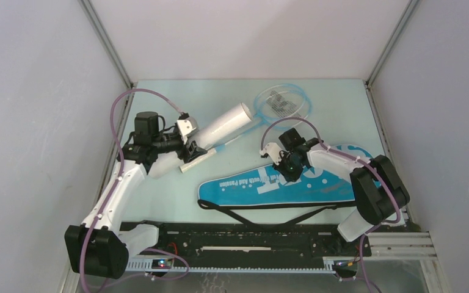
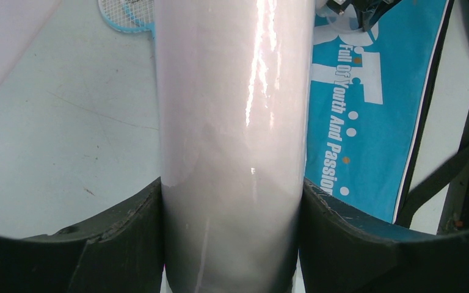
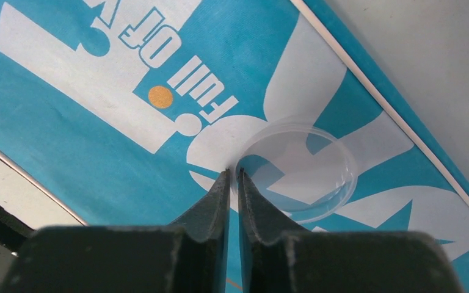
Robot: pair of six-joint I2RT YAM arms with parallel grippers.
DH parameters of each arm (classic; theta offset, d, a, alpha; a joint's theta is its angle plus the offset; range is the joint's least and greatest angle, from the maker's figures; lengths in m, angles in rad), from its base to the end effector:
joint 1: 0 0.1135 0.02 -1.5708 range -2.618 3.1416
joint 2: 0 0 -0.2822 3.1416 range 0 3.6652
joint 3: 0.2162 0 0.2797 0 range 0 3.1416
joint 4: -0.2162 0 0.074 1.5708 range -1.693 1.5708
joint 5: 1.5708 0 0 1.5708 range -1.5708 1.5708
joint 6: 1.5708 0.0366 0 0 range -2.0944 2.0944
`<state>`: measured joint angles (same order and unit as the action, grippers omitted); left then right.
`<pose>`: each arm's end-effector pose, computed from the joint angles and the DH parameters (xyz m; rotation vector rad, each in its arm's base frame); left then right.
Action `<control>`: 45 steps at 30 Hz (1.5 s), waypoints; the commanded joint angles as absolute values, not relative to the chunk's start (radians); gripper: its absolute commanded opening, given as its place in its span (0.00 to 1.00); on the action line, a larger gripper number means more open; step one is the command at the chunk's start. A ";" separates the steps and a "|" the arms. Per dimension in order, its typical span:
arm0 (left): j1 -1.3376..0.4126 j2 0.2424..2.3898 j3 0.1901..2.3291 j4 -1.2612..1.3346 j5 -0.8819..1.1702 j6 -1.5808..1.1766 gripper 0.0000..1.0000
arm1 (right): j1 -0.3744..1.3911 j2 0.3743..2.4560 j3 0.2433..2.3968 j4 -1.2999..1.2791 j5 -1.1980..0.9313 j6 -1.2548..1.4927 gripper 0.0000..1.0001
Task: Pack up the badminton gear
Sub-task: Close the lid on the shuttle tube.
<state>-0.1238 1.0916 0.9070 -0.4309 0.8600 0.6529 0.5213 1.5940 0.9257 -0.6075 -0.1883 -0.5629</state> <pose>0.2440 -0.0583 0.3162 1.1681 1.6313 -0.5999 0.2655 0.1604 0.1682 -1.4951 2.4055 0.2586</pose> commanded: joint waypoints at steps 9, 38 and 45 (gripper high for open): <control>-0.120 1.071 0.912 -0.395 1.022 0.707 0.23 | 0.462 1.344 1.066 -0.685 -0.367 -0.477 0.00; -0.193 1.113 0.867 -0.357 1.022 0.844 0.22 | 0.294 1.285 1.298 -0.017 -1.131 0.694 0.00; -0.193 1.106 0.857 -0.324 1.015 0.836 0.22 | 0.319 1.307 1.299 -0.083 -1.169 0.653 0.00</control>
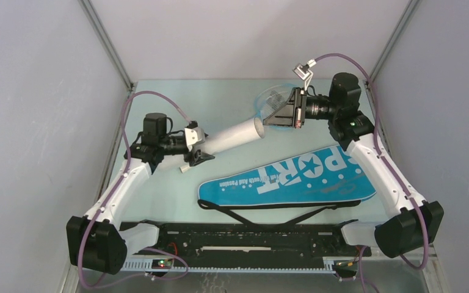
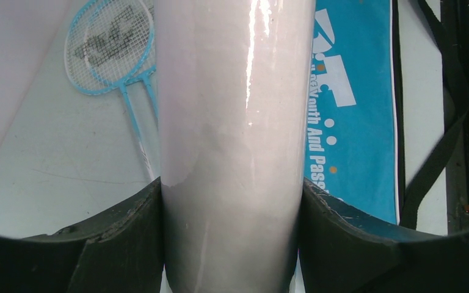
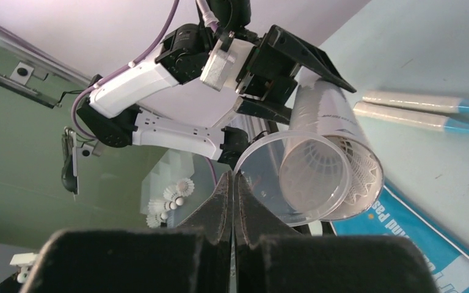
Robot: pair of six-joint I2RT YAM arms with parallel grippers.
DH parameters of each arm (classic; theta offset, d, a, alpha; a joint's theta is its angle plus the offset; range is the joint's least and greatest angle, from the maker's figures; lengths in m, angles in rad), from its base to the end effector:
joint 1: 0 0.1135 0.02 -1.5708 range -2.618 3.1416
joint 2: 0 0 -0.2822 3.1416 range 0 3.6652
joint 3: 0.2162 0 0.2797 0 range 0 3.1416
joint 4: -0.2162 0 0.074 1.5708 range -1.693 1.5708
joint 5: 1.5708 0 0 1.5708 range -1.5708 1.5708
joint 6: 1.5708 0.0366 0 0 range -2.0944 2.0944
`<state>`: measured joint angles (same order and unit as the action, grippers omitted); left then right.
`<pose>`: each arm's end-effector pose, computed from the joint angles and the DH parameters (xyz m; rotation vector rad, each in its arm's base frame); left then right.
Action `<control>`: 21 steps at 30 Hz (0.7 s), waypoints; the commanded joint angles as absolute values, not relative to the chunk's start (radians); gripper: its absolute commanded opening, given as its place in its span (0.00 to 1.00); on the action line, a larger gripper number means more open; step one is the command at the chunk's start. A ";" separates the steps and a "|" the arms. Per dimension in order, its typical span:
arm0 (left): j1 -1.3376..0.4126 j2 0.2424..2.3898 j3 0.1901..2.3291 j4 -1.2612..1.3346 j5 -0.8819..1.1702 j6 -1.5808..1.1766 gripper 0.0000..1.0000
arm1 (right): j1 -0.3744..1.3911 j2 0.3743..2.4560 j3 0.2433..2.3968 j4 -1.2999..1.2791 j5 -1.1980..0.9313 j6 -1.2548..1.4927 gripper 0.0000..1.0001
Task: Pack up the badminton gear
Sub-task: Close the lid on the shuttle tube.
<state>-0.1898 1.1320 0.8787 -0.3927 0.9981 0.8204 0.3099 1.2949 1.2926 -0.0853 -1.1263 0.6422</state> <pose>0.2442 -0.0782 0.3021 1.3684 1.4101 -0.6895 0.2812 0.1247 0.4365 -0.6613 1.7667 1.6019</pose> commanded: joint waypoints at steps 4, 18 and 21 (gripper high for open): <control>-0.193 1.102 0.859 -0.324 1.011 0.846 0.22 | 0.326 1.324 1.298 -0.092 -1.192 0.657 0.00; -0.196 1.102 0.851 -0.327 1.032 0.883 0.22 | 0.329 1.368 1.261 -0.012 -1.209 0.723 0.00; -0.198 1.103 0.851 -0.327 1.026 0.881 0.22 | 0.331 1.357 1.261 -0.031 -1.192 0.698 0.00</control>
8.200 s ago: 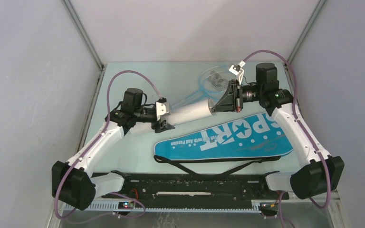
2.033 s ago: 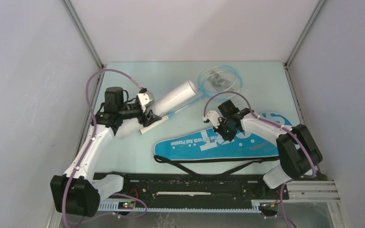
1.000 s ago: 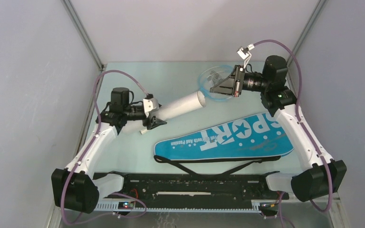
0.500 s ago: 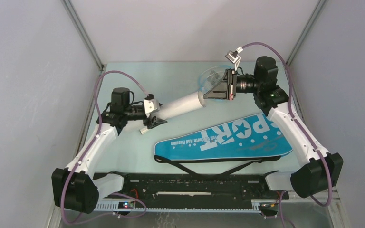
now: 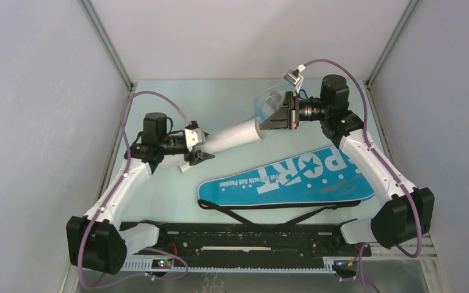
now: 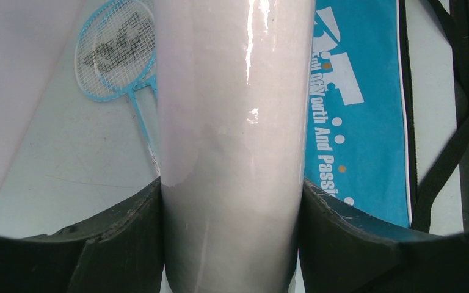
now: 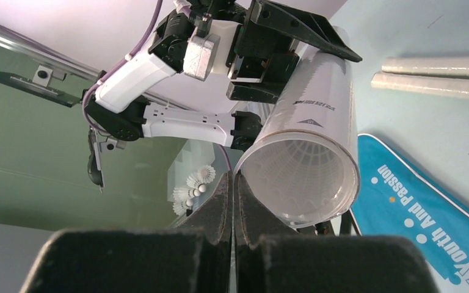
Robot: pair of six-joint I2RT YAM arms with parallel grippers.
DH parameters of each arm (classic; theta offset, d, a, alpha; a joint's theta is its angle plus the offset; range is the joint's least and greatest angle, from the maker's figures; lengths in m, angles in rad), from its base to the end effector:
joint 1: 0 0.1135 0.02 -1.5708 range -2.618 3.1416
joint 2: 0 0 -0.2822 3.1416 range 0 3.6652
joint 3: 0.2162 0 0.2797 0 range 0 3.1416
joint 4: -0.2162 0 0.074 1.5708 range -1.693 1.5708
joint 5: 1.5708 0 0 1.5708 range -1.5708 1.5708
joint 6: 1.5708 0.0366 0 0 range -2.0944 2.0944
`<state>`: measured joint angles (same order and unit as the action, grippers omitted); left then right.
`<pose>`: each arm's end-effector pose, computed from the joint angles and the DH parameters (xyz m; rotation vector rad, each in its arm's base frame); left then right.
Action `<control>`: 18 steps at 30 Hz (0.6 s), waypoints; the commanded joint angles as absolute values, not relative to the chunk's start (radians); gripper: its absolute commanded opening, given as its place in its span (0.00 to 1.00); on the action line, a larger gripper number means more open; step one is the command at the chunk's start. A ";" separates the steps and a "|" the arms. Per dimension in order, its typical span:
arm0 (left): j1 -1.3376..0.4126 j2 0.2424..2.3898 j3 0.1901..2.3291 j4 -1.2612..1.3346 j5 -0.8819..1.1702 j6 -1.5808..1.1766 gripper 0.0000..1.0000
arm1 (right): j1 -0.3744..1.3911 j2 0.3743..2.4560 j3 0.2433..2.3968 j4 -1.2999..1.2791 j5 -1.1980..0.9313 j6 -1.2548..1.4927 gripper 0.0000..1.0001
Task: Pack up the badminton gear
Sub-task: Close the lid on the shuttle tube.
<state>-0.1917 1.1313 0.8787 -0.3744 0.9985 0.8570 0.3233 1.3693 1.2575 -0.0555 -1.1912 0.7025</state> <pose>0.2449 -0.0789 0.3037 1.3925 1.3638 -0.6549 0.3002 0.1364 0.4046 -0.6422 1.8711 1.7256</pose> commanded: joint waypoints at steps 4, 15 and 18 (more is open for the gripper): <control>-0.200 1.106 0.850 -0.327 1.025 0.882 0.22 | 0.337 1.340 1.261 -0.073 -1.161 0.649 0.00; -0.206 1.109 0.861 -0.334 1.032 0.879 0.22 | 0.344 1.338 1.261 -0.138 -1.129 0.587 0.00; -0.206 1.105 0.860 -0.336 1.032 0.879 0.22 | 0.344 1.339 1.261 -0.147 -1.132 0.579 0.00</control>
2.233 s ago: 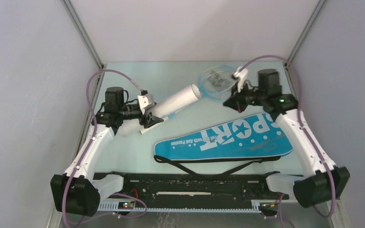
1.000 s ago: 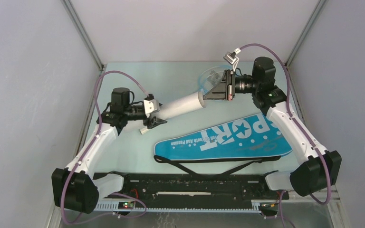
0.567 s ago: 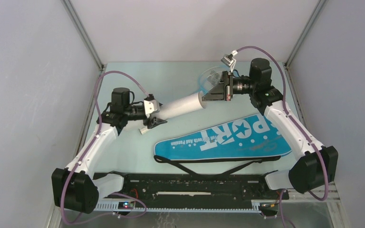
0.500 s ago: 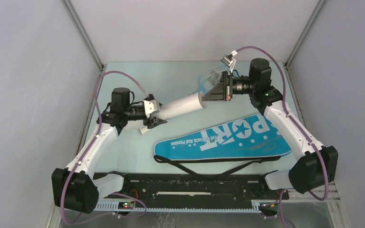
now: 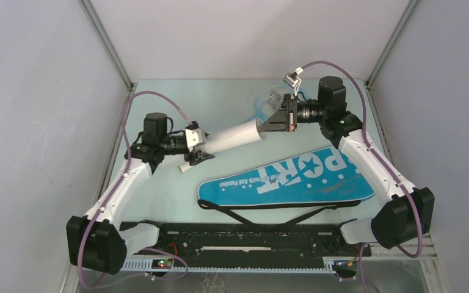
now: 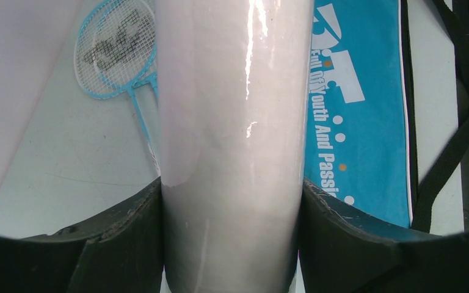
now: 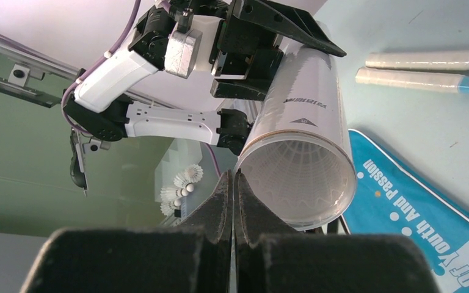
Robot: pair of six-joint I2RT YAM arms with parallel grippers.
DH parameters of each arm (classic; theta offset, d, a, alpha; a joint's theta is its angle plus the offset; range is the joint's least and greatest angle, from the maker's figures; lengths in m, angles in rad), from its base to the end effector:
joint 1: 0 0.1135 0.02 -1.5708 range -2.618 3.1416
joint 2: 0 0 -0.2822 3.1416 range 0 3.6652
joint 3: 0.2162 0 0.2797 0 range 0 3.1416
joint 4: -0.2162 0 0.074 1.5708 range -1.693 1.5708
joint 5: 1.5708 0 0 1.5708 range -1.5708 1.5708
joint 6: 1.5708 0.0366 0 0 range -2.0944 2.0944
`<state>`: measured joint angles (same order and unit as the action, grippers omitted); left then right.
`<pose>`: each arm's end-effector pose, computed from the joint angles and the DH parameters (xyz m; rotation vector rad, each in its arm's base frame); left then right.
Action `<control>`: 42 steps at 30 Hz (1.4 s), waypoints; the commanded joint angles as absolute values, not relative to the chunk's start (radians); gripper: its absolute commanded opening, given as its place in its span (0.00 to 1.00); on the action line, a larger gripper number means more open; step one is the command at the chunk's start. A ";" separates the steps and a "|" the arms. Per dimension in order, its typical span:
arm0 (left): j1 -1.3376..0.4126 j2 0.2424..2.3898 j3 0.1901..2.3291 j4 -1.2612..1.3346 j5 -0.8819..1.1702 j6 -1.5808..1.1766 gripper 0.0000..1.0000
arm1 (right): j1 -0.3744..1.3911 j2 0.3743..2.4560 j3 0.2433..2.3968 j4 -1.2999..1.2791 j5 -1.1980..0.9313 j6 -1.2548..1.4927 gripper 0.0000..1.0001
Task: Pack up the badminton gear
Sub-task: Close the lid on the shuttle tube.
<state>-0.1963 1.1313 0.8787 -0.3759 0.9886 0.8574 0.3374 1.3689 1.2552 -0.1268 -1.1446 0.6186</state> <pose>0.2447 -0.0798 0.3034 1.3948 1.3688 -0.6491 0.2987 0.1401 0.3974 -0.6438 1.8963 1.6673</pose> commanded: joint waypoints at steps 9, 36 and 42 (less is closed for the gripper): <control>-0.207 1.099 0.858 -0.339 1.045 0.877 0.22 | 0.348 1.347 1.261 -0.160 -1.147 0.556 0.00; -0.208 1.096 0.857 -0.338 1.045 0.862 0.22 | 0.397 1.349 1.233 -0.148 -1.138 0.519 0.28; -0.207 1.099 0.853 -0.284 1.034 0.782 0.22 | 0.411 1.342 1.233 -0.183 -1.101 0.466 0.30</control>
<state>-0.1997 1.1275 0.8604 -0.4042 0.9756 0.8577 0.3752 1.3670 1.2407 -0.1425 -1.1378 0.5320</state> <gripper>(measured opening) 0.699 0.293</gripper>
